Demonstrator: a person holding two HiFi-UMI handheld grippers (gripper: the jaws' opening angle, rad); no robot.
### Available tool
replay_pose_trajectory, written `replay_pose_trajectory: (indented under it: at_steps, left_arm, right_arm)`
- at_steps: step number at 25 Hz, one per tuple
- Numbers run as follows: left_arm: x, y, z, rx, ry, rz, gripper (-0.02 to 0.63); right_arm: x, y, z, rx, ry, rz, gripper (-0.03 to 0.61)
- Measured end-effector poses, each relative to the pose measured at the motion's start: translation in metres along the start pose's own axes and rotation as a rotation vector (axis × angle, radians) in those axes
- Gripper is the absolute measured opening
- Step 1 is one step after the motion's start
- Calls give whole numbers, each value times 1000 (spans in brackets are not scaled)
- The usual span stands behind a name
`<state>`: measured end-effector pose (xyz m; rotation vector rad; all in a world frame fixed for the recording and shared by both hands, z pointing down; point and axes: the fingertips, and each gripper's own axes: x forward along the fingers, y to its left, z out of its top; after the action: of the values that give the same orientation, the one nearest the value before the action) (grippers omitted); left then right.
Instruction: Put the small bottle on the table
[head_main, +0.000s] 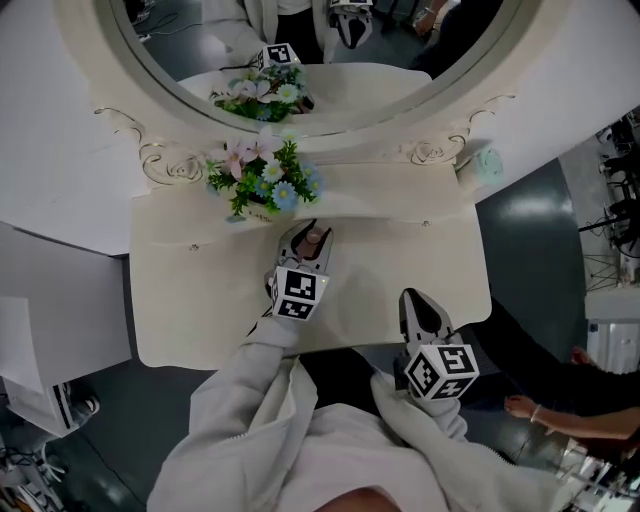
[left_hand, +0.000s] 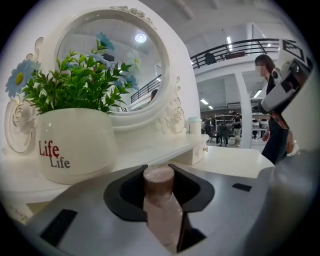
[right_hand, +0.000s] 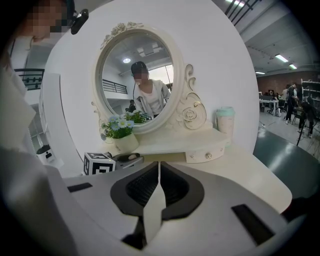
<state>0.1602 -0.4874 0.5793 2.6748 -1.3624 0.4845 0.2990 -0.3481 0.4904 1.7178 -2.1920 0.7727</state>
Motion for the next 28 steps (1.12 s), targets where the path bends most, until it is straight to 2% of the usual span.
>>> replay_pose_trajectory:
  at_steps: [8,13,19,28]
  left_arm:
    - [2,-1,1,9,-7,-2,141]
    - [2,-5,-1,6,-2,-39,145]
    - [-3,-10,9,47,-33,-49,256]
    - [-29,-14,38,85,-93,-65,267]
  right_arm:
    - [-4,-7,1,5,-6,-21,37]
    - [-3,-5,2,4,-10,-15,37]
    - [-3,-4,3,3,-14,-13,37]
    - [2,5,8,-2,-30,27,37]
